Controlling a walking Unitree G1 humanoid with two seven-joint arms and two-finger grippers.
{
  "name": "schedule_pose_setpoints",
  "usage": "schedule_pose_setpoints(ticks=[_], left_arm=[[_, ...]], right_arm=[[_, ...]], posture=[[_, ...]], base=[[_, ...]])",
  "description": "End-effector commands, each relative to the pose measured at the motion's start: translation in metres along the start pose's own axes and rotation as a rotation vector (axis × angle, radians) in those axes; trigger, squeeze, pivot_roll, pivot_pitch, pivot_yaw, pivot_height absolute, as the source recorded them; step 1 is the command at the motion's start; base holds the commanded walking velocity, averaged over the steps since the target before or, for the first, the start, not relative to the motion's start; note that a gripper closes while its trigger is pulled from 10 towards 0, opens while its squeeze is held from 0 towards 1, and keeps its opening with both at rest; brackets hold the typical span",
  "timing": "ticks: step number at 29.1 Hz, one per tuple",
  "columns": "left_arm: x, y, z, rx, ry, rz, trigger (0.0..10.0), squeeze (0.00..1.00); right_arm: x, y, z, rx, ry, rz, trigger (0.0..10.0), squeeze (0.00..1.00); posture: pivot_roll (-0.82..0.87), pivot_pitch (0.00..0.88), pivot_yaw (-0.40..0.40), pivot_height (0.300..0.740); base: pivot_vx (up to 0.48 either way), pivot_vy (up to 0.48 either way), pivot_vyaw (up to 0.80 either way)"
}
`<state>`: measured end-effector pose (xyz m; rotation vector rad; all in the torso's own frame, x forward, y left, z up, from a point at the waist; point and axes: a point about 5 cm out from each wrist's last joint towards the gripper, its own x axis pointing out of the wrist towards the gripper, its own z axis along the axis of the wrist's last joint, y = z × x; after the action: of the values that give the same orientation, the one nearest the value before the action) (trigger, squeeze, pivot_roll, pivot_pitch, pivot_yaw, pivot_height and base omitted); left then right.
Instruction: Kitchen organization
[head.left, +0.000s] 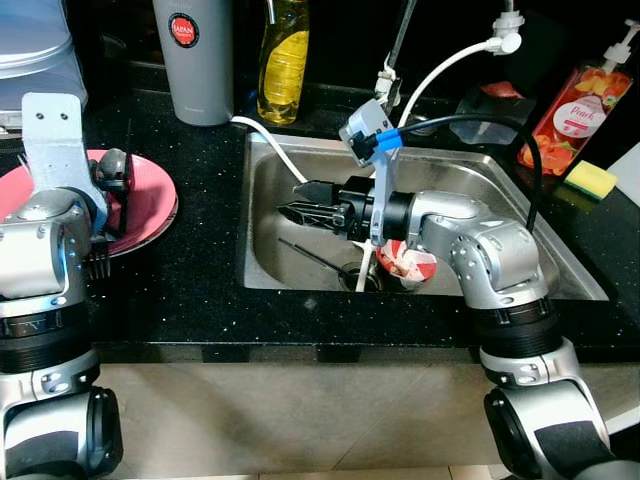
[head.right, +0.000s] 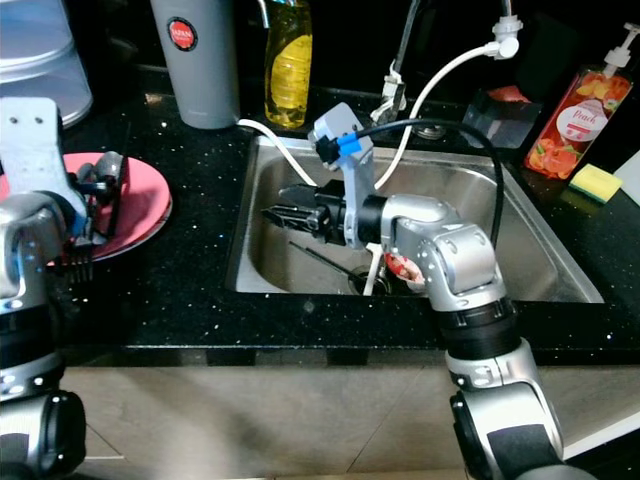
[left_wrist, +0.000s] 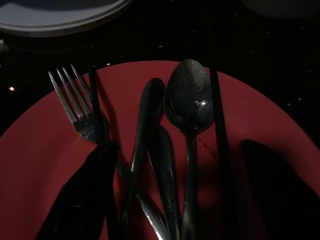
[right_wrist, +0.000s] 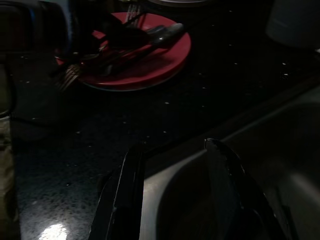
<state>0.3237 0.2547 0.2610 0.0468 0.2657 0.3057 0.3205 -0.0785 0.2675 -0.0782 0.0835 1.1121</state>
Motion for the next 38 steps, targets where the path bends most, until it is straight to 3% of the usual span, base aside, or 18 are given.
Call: schedule_pose_setpoints(ticks=[1,3,4,5,6,12,18,20,21,22,23,25,26,38], left_arm=[[0.003,-0.006,-0.002,-0.018,0.019,-0.026,10.0,1.0],[0.006,-0.009,-0.002,-0.015,0.018,-0.042,10.0,1.0],[0.007,-0.01,-0.002,-0.01,0.016,-0.051,10.0,0.39],[0.008,-0.011,0.001,0.009,0.003,-0.053,10.0,0.39],[0.008,-0.013,0.002,0.024,-0.007,-0.055,10.0,0.0],[0.014,-0.024,0.008,0.009,-0.019,-0.084,10.0,0.0],[0.022,-0.026,-0.006,-0.032,0.036,-0.076,10.0,0.0],[0.022,-0.026,-0.008,-0.037,0.042,-0.078,9.5,0.0],[0.023,-0.026,-0.012,-0.036,0.052,-0.075,4.1,0.0],[0.023,-0.026,-0.012,-0.036,0.052,-0.075,4.1,0.0],[0.024,-0.026,-0.013,-0.035,0.055,-0.073,3.4,0.0],[0.024,-0.025,-0.014,-0.035,0.056,-0.073,3.4,0.0],[0.025,-0.026,-0.017,-0.046,0.066,-0.079,0.0,0.0],[0.027,-0.025,-0.025,-0.033,0.083,-0.064,0.0,0.0]], right_arm=[[0.0,0.004,-0.002,-0.002,0.016,0.017,10.0,0.0],[0.0,0.006,-0.002,-0.001,0.012,0.021,10.0,0.0],[0.0,0.006,-0.002,0.0,0.011,0.021,10.0,0.0],[-0.001,0.007,-0.001,0.002,0.006,0.024,10.0,0.0],[-0.001,0.008,-0.001,0.004,0.002,0.027,10.0,0.0],[-0.001,0.013,0.002,-0.008,-0.01,0.066,10.0,0.0],[-0.001,0.015,0.0,-0.012,0.001,0.067,10.0,0.0],[-0.002,0.014,0.0,-0.01,0.002,0.063,10.0,0.0],[-0.002,0.014,-0.001,-0.008,0.001,0.056,10.0,0.0],[-0.002,0.014,-0.001,-0.008,0.001,0.056,10.0,0.0],[-0.002,0.014,-0.001,-0.007,0.001,0.055,10.0,0.0],[-0.002,0.014,-0.001,-0.006,0.001,0.055,10.0,0.0],[-0.002,0.014,-0.001,-0.005,0.0,0.055,10.0,0.0],[-0.002,0.011,0.0,-0.005,-0.006,0.029,10.0,0.0]], posture=[[0.25,0.0,-0.109,0.74],[0.24,0.0,-0.11,0.74],[0.24,0.0,-0.111,0.74],[0.24,0.0,-0.112,0.74],[0.24,0.0,-0.112,0.74],[0.24,0.0,-0.114,0.74],[0.24,0.0,-0.114,0.74],[0.24,0.0,-0.114,0.74],[0.24,0.0,-0.114,0.74],[0.24,0.0,-0.114,0.74],[0.24,0.0,-0.114,0.74],[0.24,0.0,-0.114,0.74],[0.24,0.0,-0.112,0.74],[0.24,0.0,-0.113,0.74]], base=[[0.0,0.0,0.0],[0.0,0.0,0.0],[0.0,0.0,0.0],[0.0,0.0,0.0],[0.0,0.0,0.0],[0.0,0.0,0.0],[0.0,0.0,0.0],[0.0,0.0,0.0],[0.0,0.0,0.0],[0.0,0.0,0.0],[0.0,0.0,0.0],[0.0,0.0,0.0],[0.0,0.0,0.0],[0.0,0.0,0.0]])
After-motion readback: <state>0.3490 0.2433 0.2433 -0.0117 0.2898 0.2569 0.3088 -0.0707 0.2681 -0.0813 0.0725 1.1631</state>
